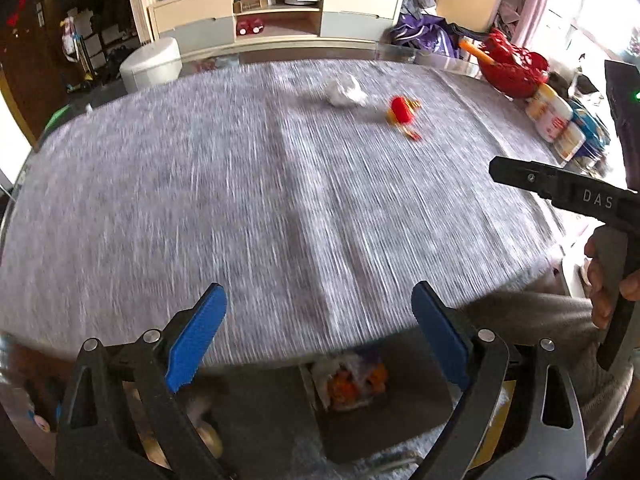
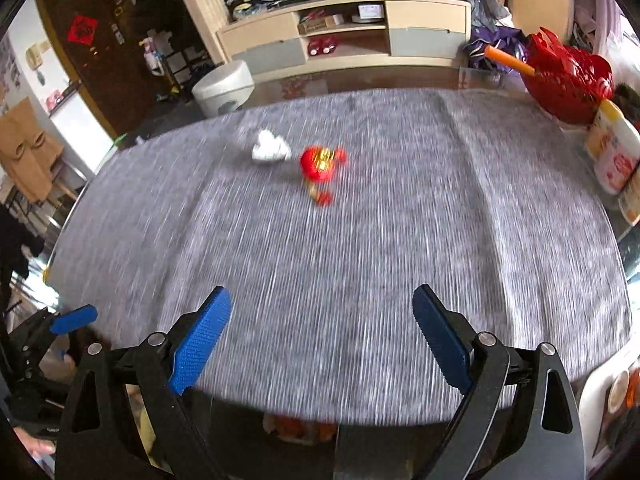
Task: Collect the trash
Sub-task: 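Grasp the white crumpled tissue with the left tool while the right tool grasps the red lantern ornament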
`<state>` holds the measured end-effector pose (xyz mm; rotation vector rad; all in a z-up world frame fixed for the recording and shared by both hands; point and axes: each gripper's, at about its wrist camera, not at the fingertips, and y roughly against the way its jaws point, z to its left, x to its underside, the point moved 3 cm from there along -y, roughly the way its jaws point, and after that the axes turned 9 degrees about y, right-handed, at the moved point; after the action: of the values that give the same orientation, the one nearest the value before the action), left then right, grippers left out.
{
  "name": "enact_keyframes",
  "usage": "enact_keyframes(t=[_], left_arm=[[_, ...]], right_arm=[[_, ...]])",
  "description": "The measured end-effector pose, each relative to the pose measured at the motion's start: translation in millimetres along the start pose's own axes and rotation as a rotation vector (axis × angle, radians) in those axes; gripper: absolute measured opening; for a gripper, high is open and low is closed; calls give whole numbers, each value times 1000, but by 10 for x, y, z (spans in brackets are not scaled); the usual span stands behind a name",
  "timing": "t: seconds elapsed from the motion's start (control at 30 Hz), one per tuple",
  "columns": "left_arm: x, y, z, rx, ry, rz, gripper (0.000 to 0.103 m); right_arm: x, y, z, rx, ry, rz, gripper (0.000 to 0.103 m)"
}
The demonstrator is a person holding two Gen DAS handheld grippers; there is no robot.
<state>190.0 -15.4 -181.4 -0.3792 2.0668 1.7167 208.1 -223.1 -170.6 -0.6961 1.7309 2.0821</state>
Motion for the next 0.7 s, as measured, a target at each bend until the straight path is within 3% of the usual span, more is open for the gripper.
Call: enact_keyframes(t=[0.2,0.27,0.33,0.7], left_arm=[[-413,-323,22,-9,8,17,89],[-504,-420,22,-15,4,17,89],[-599,-522,29,-15,3,17,89],[-980,-898,-20,25,-3,17,88]], right_arm=[[-342,-386,-99,1,-18,4,93],[-429,-562,-94,9,2,12,85],[-504,-735,-83,4,12,26,68],[-767,-1153,-83,8,34,21,55]])
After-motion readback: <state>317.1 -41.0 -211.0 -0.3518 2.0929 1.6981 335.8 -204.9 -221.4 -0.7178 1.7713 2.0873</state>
